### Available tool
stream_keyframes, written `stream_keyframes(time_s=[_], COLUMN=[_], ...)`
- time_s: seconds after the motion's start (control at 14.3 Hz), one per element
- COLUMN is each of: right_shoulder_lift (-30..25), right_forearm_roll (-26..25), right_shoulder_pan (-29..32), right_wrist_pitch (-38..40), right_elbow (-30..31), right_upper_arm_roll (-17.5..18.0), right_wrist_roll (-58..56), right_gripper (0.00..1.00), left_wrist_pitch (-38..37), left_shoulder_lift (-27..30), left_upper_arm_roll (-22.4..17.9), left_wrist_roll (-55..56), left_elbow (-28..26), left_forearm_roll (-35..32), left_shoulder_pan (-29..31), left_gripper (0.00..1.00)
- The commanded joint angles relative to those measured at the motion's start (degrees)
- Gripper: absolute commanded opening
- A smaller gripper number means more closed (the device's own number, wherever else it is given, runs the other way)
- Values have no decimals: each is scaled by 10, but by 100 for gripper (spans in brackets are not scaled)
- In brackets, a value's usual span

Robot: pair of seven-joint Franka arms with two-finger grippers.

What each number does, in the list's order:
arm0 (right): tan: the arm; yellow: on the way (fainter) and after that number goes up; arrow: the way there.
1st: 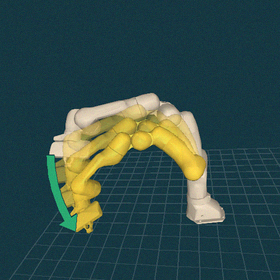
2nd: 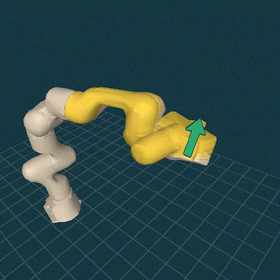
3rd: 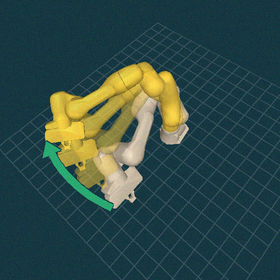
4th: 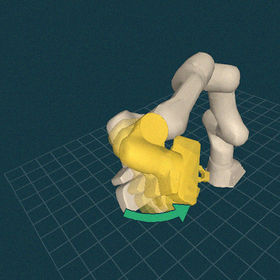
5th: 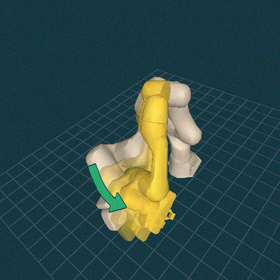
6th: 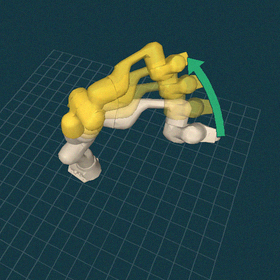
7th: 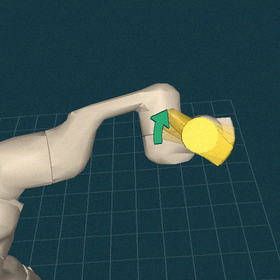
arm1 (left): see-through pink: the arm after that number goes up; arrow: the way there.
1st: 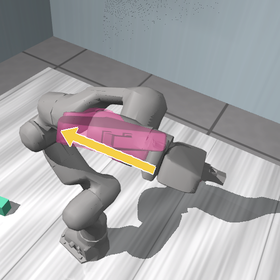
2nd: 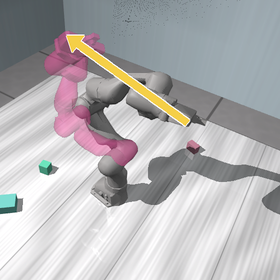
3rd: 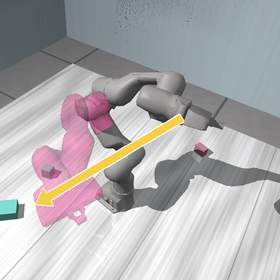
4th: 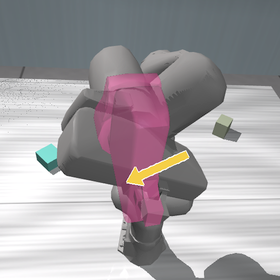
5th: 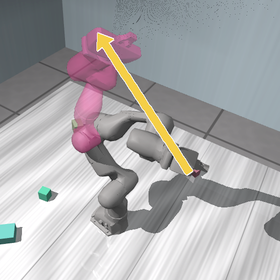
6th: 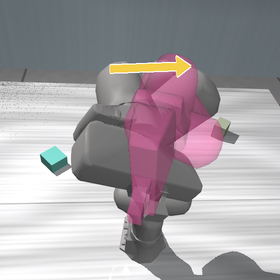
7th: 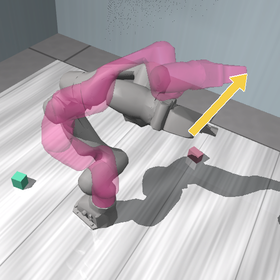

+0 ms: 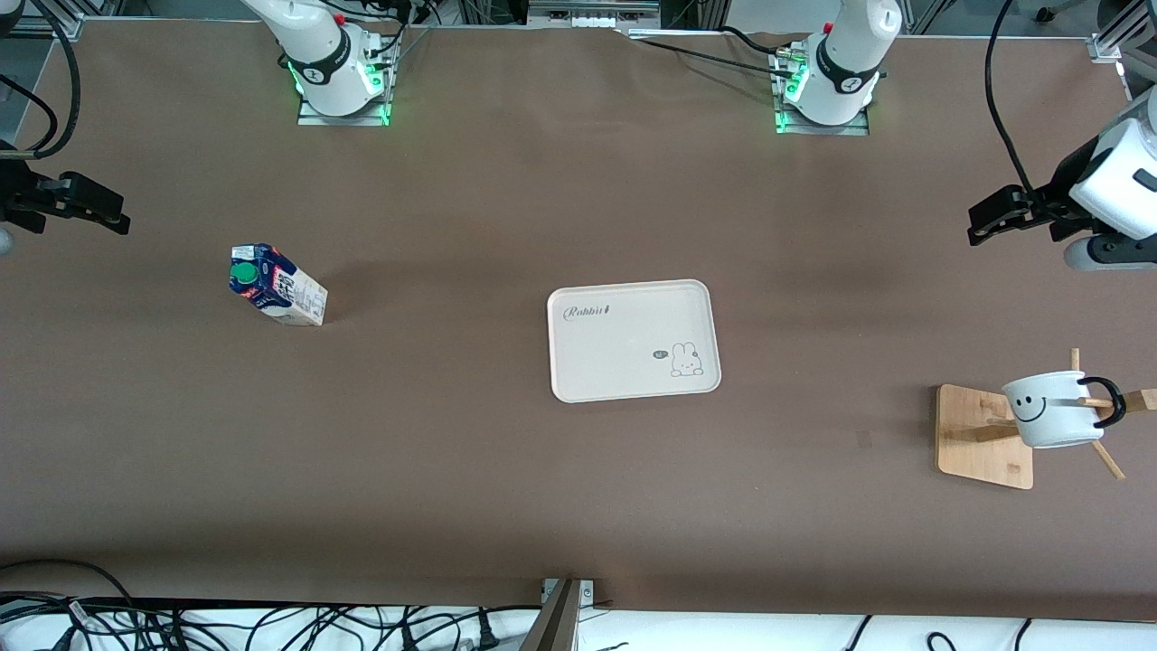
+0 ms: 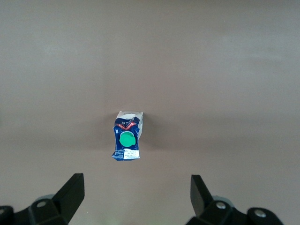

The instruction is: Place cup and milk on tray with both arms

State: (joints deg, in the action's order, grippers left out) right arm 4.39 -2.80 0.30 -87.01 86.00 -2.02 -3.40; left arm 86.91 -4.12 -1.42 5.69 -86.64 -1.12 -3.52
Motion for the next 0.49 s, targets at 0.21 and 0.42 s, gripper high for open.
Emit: stream_keyframes(time_s=[0.21, 0.42], right_shoulder_lift=[-2, -2], right_forearm_roll=[-5, -3], right_shoulder_pan=[0, 1], right_wrist_pitch=[15, 17], right_elbow=[-12, -12], right_upper_arm_roll=[2, 0], right_wrist_roll=[-7, -11], right_gripper=[100, 100], left_wrist_pitch=[-15, -16], left_shoulder_lift=[-7, -8], left_upper_arm_roll=[12, 14], left_wrist_roll=[9, 9], left_elbow=[23, 23], left_forearm_roll=[2, 1], left_shoulder_pan=[-5, -4], left_gripper=[100, 100])
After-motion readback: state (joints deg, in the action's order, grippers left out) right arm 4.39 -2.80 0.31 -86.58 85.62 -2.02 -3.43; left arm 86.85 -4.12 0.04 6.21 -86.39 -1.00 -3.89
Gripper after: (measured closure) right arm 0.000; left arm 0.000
